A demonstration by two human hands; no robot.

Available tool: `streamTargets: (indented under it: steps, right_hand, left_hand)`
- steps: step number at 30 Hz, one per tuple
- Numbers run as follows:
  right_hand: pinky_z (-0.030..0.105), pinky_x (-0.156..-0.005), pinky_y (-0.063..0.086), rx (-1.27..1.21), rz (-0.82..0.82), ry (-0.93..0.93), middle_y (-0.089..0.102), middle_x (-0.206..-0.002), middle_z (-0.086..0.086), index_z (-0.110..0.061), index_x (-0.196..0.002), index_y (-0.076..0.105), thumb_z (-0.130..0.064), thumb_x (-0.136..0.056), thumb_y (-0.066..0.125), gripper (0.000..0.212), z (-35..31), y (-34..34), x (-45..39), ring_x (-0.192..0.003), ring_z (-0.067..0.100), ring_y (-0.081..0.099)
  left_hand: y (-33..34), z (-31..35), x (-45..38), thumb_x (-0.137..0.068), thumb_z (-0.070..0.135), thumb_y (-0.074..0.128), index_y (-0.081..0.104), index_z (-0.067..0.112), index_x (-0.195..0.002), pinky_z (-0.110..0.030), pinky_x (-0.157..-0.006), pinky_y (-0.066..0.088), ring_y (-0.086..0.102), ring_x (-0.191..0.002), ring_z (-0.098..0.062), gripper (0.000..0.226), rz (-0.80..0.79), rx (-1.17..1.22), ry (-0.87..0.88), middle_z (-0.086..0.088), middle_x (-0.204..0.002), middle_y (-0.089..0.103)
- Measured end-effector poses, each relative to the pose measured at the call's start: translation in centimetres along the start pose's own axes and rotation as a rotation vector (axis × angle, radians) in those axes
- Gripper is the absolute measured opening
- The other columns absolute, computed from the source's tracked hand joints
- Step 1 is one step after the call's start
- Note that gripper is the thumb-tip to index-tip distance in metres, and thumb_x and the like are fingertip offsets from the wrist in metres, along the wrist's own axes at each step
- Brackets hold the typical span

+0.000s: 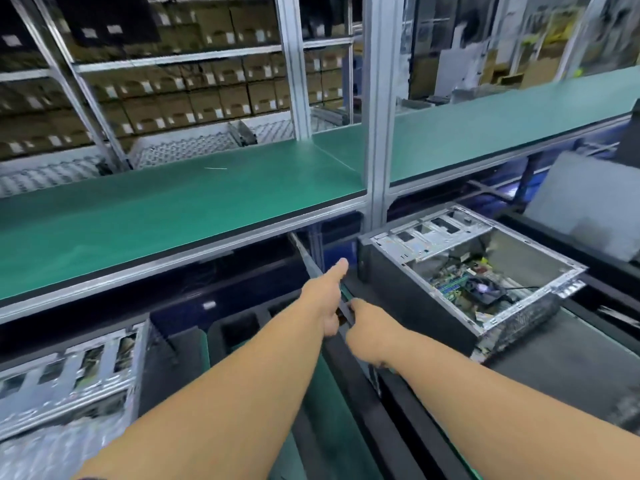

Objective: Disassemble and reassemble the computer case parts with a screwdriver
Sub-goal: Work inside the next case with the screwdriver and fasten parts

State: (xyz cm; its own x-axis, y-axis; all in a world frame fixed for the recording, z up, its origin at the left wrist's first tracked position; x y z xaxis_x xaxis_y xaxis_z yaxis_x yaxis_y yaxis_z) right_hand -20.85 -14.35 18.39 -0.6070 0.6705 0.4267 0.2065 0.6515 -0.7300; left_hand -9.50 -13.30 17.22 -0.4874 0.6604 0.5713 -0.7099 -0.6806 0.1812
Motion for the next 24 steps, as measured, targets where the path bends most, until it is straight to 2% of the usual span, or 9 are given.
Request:
streamTargets:
  steps: [3,5,8,10,12,15,18,21,24]
  right_hand:
    - [0.040,-0.082,0.060,-0.004,0.059,-0.054,0.060,-0.127,0.010,-0.018,-0.152,0.036,-0.005,-0.094,0.056,0.063,-1.4,1.9,1.6,-0.103,0.027,0.064]
    - [0.038,-0.071,0.060,-0.099,0.114,-0.102,0.061,-0.120,0.006,-0.028,-0.151,0.037,-0.004,-0.092,0.050,0.066,-2.3,2.2,3.3,-0.090,0.023,0.065]
    - [0.025,-0.049,0.051,-0.309,0.131,-0.208,0.066,-0.110,-0.011,-0.046,-0.148,0.041,-0.010,-0.088,0.053,0.072,-3.4,2.5,5.9,-0.072,0.008,0.065]
    - [0.011,-0.060,0.048,-0.445,0.082,-0.331,0.067,-0.112,-0.029,-0.059,-0.140,0.044,-0.035,-0.084,0.066,0.064,-4.7,3.3,8.2,-0.082,-0.009,0.065]
    - [0.010,-0.087,0.043,-0.569,0.069,-0.368,0.052,-0.129,-0.047,-0.065,-0.139,0.044,-0.068,-0.079,0.063,0.062,-5.9,5.0,9.9,-0.114,-0.024,0.049]
    - [0.036,-0.107,0.040,-0.788,0.224,-0.109,0.043,-0.145,-0.024,-0.052,-0.139,0.048,-0.053,-0.094,0.062,0.047,-6.9,8.8,10.4,-0.135,0.007,0.043]
    - [0.046,-0.105,0.040,-0.982,0.284,0.142,0.045,-0.135,0.004,-0.030,-0.153,0.036,-0.028,-0.096,0.071,0.066,-8.9,12.2,10.5,-0.117,0.028,0.048]
    - [0.053,-0.103,0.046,-1.292,0.112,0.231,0.064,-0.104,0.006,-0.027,-0.147,0.042,-0.018,-0.097,0.071,0.058,-13.1,15.6,10.6,-0.098,0.025,0.061]
    - [0.048,-0.084,0.059,-1.471,-0.142,0.218,0.076,-0.111,0.011,-0.012,-0.134,0.058,-0.005,-0.100,0.061,0.034,-18.1,19.2,9.6,-0.103,0.034,0.072]
  left_hand:
    - [-0.8,1.2,0.0,-0.099,0.023,0.061,0.051,0.002,-0.143,-0.035,-0.081,0.056,0.061,-0.098,-0.026,0.050,0.151,-0.191,0.063,-0.011,-0.117,0.062]
    - [-1.5,2.1,0.9,-0.101,0.012,0.049,0.053,0.001,-0.140,-0.030,-0.063,0.052,0.057,-0.082,-0.022,0.041,0.218,-0.246,0.142,-0.011,-0.111,0.059]
    - [-3.5,3.5,3.5,-0.096,0.006,0.049,0.061,0.005,-0.128,-0.031,-0.060,0.050,0.054,-0.068,-0.020,0.034,0.280,-0.214,0.232,-0.009,-0.099,0.056]
    - [-6.2,4.0,7.1,-0.089,0.001,0.050,0.065,0.010,-0.105,-0.028,-0.053,0.049,0.056,-0.065,-0.022,0.024,0.329,-0.153,0.268,-0.009,-0.089,0.062]
    - [-9.8,4.4,11.4,-0.085,-0.004,0.048,0.066,0.009,-0.095,-0.037,-0.057,0.061,0.068,-0.071,-0.030,0.024,0.311,-0.076,0.340,-0.009,-0.084,0.073]
    - [-16.1,4.5,17.7,-0.083,-0.013,0.045,0.071,0.009,-0.099,-0.064,-0.076,0.059,0.072,-0.085,-0.038,0.037,0.204,0.089,0.491,-0.016,-0.095,0.077]
    - [-22.9,3.6,22.8,-0.086,-0.017,0.042,0.071,0.009,-0.104,-0.058,-0.071,0.061,0.072,-0.082,-0.038,0.043,0.139,0.255,0.604,-0.021,-0.102,0.075]
    - [-29.2,1.2,26.1,-0.089,-0.017,0.041,0.067,0.007,-0.119,-0.055,-0.077,0.060,0.073,-0.094,-0.040,0.046,0.175,0.359,0.718,-0.020,-0.114,0.074]
    - [-34.2,-1.6,27.8,-0.090,-0.019,0.042,0.064,0.006,-0.120,-0.061,-0.090,0.056,0.069,-0.103,-0.041,0.045,0.272,0.510,0.817,-0.022,-0.119,0.071]
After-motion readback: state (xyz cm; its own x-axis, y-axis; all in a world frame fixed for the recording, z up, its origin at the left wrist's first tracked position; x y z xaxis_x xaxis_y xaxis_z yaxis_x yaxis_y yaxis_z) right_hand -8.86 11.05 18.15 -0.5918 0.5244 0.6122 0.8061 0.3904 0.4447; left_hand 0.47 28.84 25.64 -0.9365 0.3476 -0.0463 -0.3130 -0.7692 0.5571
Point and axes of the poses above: each hand's wrist, its own x-axis away from the middle knuckle, its own y-axis out of the palm, z = x × y, the point moved 1 cm from there along -x, towards the middle knuckle
